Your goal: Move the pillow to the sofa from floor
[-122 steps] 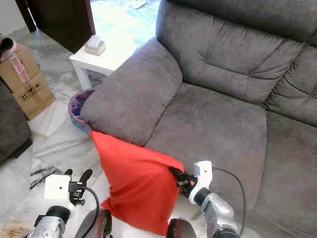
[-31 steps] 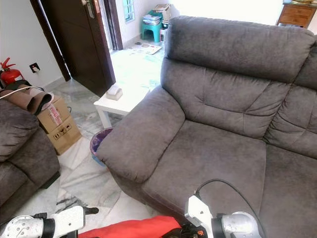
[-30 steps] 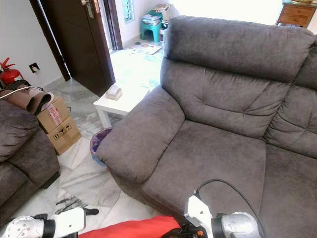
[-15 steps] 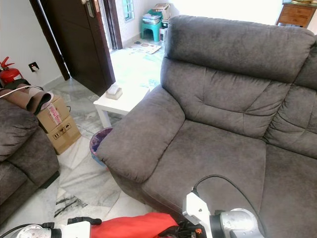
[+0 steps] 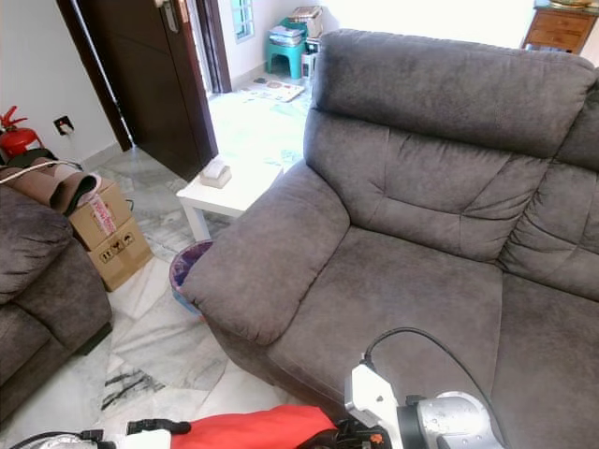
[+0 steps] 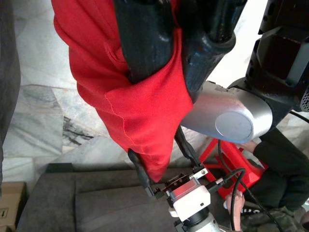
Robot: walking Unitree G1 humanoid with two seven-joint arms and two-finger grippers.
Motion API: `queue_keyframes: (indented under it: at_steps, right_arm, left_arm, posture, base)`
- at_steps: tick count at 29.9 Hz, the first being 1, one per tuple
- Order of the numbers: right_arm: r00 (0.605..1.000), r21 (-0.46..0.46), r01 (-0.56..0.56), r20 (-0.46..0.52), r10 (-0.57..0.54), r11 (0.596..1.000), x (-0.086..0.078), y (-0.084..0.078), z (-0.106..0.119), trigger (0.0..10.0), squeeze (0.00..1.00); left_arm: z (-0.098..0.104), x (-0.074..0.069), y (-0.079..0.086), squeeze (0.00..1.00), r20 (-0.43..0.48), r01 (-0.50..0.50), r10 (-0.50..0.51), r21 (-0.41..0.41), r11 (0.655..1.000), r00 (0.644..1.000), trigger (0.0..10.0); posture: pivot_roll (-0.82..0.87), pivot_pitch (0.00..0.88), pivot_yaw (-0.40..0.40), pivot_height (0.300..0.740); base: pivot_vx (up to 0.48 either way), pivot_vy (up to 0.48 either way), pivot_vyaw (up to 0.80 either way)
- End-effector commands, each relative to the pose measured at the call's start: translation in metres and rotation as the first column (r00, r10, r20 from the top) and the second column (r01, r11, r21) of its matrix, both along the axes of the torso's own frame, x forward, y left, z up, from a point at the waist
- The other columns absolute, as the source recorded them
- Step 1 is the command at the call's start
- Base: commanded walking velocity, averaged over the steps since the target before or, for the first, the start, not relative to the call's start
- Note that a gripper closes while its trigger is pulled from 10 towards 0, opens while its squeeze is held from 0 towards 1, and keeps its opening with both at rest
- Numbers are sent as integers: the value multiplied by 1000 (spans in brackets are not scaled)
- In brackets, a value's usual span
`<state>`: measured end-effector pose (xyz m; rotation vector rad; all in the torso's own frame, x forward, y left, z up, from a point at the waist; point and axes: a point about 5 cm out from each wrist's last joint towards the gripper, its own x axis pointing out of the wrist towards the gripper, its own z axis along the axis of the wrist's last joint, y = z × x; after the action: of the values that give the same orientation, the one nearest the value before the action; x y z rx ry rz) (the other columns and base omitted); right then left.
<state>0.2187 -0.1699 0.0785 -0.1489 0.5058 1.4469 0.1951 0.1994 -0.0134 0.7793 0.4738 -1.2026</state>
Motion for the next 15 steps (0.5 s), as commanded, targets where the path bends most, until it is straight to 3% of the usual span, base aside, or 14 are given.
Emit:
queue_keyframes:
  at_steps: [1, 6, 15]
  right_arm:
    - [995, 75, -55, 84, 49, 996, 4, 11, 21, 10000, 0]
    - [995, 72, -51, 85, 45, 996, 4, 9, 21, 10000, 0]
    - [995, 76, -61, 81, 55, 995, 3, 12, 21, 10000, 0]
  left_arm:
    - [-3, -5, 8, 0, -22, 14, -13, 38, 999, 1000, 10000]
    - [-6, -10, 19, 0, -27, 25, -22, 94, 995, 999, 10000]
    - [-6, -3, 22, 0, 41, -29, 25, 110, 993, 999, 10000]
  posture:
    - [41, 77, 22, 740]
    - [41, 78, 22, 740]
    - [41, 83, 17, 740]
  base:
    - [0, 0, 0]
    - [0, 0, 0]
    - [0, 0, 0]
